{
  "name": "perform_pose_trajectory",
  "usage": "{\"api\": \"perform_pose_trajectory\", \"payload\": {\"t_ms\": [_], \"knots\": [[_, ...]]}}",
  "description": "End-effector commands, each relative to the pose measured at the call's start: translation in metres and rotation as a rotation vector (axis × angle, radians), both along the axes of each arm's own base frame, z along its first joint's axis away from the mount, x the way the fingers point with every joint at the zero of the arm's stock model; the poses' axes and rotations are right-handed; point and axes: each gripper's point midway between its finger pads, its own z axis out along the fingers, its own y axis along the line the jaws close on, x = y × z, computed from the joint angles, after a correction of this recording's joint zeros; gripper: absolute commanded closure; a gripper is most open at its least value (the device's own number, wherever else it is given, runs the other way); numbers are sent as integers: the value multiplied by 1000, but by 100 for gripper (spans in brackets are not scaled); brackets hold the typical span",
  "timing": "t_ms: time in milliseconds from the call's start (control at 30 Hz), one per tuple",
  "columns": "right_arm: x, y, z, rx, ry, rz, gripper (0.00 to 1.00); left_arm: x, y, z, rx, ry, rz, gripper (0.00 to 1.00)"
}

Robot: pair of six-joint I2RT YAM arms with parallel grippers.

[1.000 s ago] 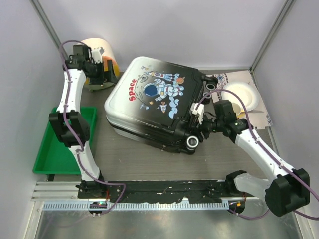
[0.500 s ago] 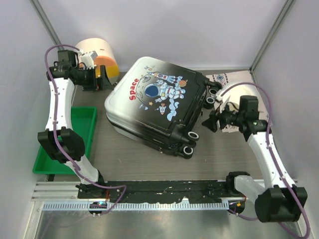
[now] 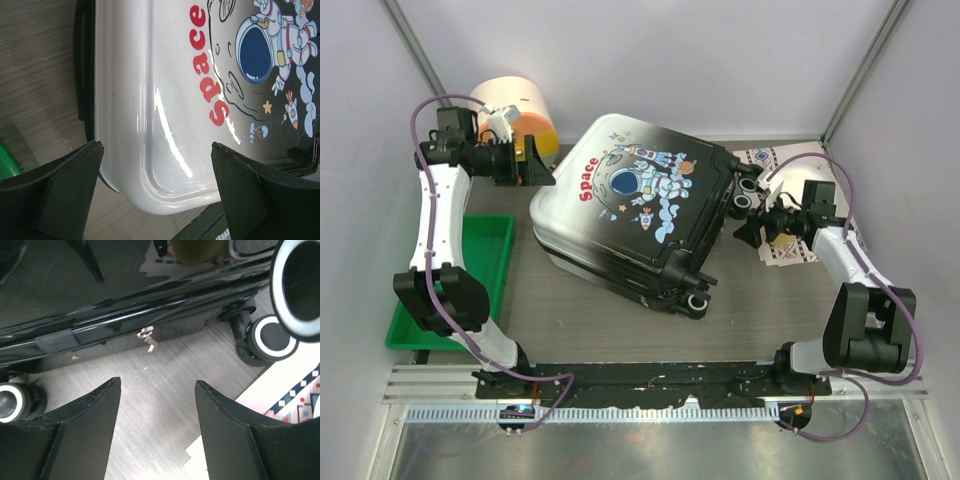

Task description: Open, take out, and arrange the luggage

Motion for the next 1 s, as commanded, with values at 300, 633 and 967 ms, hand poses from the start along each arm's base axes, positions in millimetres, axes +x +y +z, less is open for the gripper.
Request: {"api": "perform_pose_trajectory", "payload": {"t_ms": [300,633,967], "knots": [[44,43,-15,4,-156,109,36,-12,-8,12,-18,-64,-32,7],[40,58,-9,33,-197,131,99,-12,-10,7,-55,-40,6,10],[-20,117,15,142,-231,179,99,-1,-8,13,-48,-41,12,12]]}}
